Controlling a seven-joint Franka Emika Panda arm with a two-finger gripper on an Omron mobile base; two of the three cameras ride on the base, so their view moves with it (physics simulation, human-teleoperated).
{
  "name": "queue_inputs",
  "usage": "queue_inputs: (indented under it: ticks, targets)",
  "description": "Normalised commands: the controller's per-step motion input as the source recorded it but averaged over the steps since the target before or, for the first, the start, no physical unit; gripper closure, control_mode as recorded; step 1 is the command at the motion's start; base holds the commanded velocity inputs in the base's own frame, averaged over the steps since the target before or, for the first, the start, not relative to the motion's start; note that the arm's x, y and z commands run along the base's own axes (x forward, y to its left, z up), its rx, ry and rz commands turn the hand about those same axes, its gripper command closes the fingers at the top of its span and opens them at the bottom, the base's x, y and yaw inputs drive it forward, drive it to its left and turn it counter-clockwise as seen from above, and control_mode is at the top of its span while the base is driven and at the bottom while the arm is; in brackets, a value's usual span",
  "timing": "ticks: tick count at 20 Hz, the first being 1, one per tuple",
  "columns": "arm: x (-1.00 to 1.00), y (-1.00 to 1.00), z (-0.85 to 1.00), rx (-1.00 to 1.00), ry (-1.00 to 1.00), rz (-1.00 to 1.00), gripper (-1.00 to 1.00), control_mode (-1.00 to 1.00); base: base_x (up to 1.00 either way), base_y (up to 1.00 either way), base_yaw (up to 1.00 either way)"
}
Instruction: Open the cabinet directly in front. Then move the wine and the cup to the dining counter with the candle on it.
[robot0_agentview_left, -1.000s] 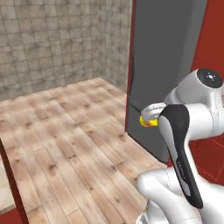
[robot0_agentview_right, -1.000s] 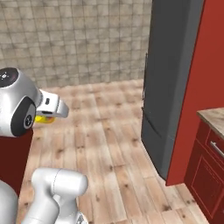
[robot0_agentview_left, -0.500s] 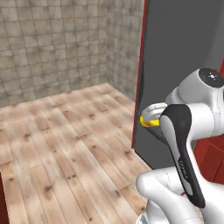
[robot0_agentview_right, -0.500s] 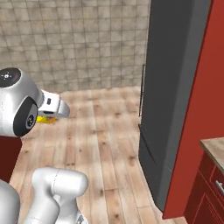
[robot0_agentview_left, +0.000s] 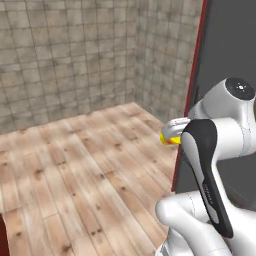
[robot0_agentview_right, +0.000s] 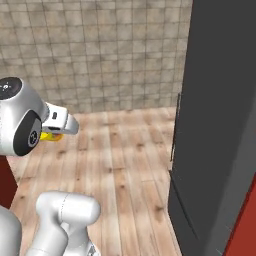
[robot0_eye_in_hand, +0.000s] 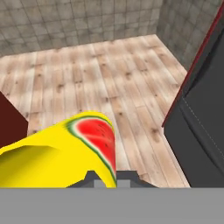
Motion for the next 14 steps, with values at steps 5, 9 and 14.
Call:
queue_inputs:
  ticks: [5, 9, 14]
  targets:
    - [0.00, 0.00, 0.00, 0.00, 0.00, 0.00, 1.00, 1.00, 1.00, 0.53, 0.11]
    - [0.00, 0.00, 0.00, 0.00, 0.00, 0.00, 1.00, 1.00, 1.00, 0.58, 0.14]
    - [0.00, 0.00, 0.00, 0.00, 0.00, 0.00, 1.00, 1.00, 1.00, 0.52, 0.15]
